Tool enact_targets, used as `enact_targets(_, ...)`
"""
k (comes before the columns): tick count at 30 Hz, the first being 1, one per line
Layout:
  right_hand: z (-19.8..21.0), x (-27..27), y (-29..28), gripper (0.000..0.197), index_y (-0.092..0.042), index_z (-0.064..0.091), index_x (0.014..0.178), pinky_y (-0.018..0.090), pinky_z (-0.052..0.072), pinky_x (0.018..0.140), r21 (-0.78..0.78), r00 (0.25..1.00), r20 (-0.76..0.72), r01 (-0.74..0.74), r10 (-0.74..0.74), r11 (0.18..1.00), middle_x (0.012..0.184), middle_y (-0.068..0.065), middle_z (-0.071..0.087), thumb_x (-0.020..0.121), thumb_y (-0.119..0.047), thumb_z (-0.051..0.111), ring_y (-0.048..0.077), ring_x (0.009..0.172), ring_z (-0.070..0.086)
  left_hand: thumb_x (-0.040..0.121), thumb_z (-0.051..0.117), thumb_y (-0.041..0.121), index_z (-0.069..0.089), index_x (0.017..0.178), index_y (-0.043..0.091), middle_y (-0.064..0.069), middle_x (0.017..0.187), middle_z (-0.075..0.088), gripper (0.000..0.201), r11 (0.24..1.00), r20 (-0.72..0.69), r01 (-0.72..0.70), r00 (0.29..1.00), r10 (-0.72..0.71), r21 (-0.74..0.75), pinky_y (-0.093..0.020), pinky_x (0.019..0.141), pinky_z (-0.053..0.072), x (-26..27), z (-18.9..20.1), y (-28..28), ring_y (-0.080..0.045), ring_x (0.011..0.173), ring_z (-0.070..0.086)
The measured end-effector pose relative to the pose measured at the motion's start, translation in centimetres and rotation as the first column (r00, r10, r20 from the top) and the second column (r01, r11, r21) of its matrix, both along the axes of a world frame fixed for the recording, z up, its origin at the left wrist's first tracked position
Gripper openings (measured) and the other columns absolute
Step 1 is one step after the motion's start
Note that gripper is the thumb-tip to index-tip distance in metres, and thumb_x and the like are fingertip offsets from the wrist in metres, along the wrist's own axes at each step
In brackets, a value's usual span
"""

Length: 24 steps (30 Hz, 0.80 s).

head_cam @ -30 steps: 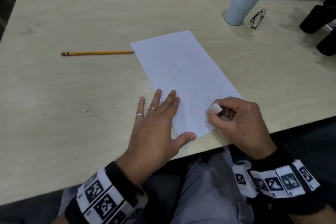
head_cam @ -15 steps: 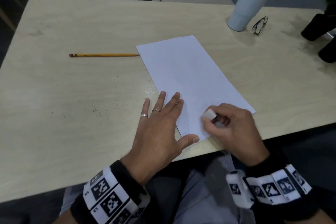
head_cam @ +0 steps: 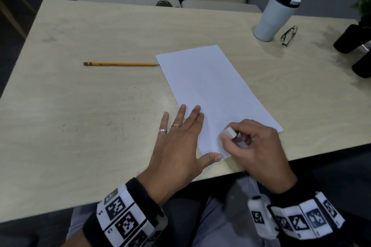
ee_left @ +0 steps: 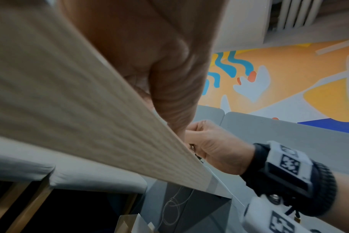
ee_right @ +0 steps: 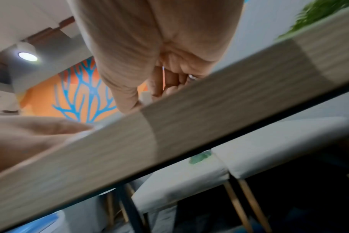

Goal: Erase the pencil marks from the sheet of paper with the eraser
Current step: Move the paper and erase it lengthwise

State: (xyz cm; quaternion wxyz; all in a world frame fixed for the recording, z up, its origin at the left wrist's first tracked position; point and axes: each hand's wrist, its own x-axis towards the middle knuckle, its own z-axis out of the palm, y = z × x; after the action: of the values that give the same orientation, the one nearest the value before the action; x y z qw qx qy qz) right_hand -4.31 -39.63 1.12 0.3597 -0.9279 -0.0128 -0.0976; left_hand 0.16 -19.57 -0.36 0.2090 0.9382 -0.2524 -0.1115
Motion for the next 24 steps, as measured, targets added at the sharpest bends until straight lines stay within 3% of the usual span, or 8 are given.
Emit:
enact_targets(2,-0.3,-0.3,0.8,0.021,-0.018,0.07,0.072,0.036,0.046,0.067,0.014,0.998,-0.035,-0.047,0.047,0.999,0.066,-0.003,0.056,0.087,-0.011,0.083,0.02,0.069,0.053,0.088,0.036,0.086,0.001,0.169,0.026,0.016,0.173,-0.019,0.107,1.0,0.003,0.004,1.0,-0.004,0.009,-0.046,0.128,-0.018,0.0,-0.1,0.0,-0.008,0.156,-0.03)
enact_targets(6,-0.6,1.4,-2.2,0.021,-0.014,0.069,0.072,0.036,0.045,0.064,-0.013,0.991,0.038,0.127,-0.126,0.992,0.066,-0.001,0.054,0.088,-0.012,0.082,0.019,0.066,0.05,0.091,0.041,0.083,0.0,0.169,0.026,0.016,0.173,-0.019,0.105,1.0,-0.002,0.004,1.0,-0.004,0.006,-0.046,0.128,-0.018,0.0,0.1,0.0,-0.008,0.156,-0.03)
enact_targets(10,-0.4,0.0,1.5,0.02,-0.019,0.071,0.072,0.026,0.044,0.065,0.029,0.999,-0.013,-0.045,0.045,0.999,0.066,-0.003,0.057,0.088,-0.012,0.082,0.019,0.069,0.055,0.09,0.037,0.085,0.002,0.169,0.025,0.015,0.174,-0.017,0.105,1.0,-0.002,0.009,1.0,-0.009,0.005,-0.048,0.129,-0.014,0.0,0.1,0.1,-0.008,0.156,-0.028)
enact_targets(12,-1.0,0.4,1.2,0.022,-0.02,0.068,0.07,0.028,0.042,0.065,0.023,0.999,-0.006,-0.043,0.043,0.999,0.065,-0.003,0.055,0.087,-0.013,0.081,0.019,0.068,0.053,0.089,0.036,0.086,0.002,0.169,0.026,0.015,0.174,-0.016,0.106,1.0,-0.007,0.013,1.0,-0.013,0.01,-0.047,0.129,-0.014,0.1,0.0,0.1,-0.009,0.156,-0.028)
enact_targets(16,-0.9,1.6,-1.0,0.026,-0.016,0.065,0.07,0.032,0.042,0.062,-0.044,0.992,0.085,0.1,-0.096,0.994,0.064,-0.003,0.05,0.088,-0.009,0.082,0.019,0.065,0.049,0.091,0.043,0.083,0.002,0.169,0.025,0.015,0.174,-0.016,0.105,1.0,-0.001,0.009,1.0,-0.009,-0.002,-0.047,0.128,-0.017,0.1,-0.1,0.1,-0.009,0.157,-0.027)
enact_targets(20,-0.8,0.2,1.8,0.024,-0.019,0.069,0.069,0.03,0.044,0.064,0.015,0.998,0.022,-0.053,0.052,0.998,0.064,-0.004,0.055,0.086,-0.008,0.081,0.018,0.066,0.053,0.087,0.037,0.087,0.002,0.169,0.024,0.013,0.174,-0.015,0.109,1.0,-0.001,0.008,1.0,-0.008,-0.002,-0.046,0.129,-0.015,0.1,-0.1,0.1,-0.008,0.157,-0.027)
enact_targets(24,-1.4,1.9,-1.1,0.024,-0.009,0.066,0.07,0.041,0.045,0.063,0.021,0.991,0.067,0.111,-0.112,0.994,0.064,0.002,0.052,0.089,-0.012,0.081,0.02,0.064,0.047,0.092,0.044,0.082,0.002,0.169,0.024,0.013,0.174,-0.016,0.105,1.0,0.005,0.013,1.0,-0.013,-0.004,-0.046,0.128,-0.016,0.1,-0.2,0.2,-0.008,0.157,-0.027)
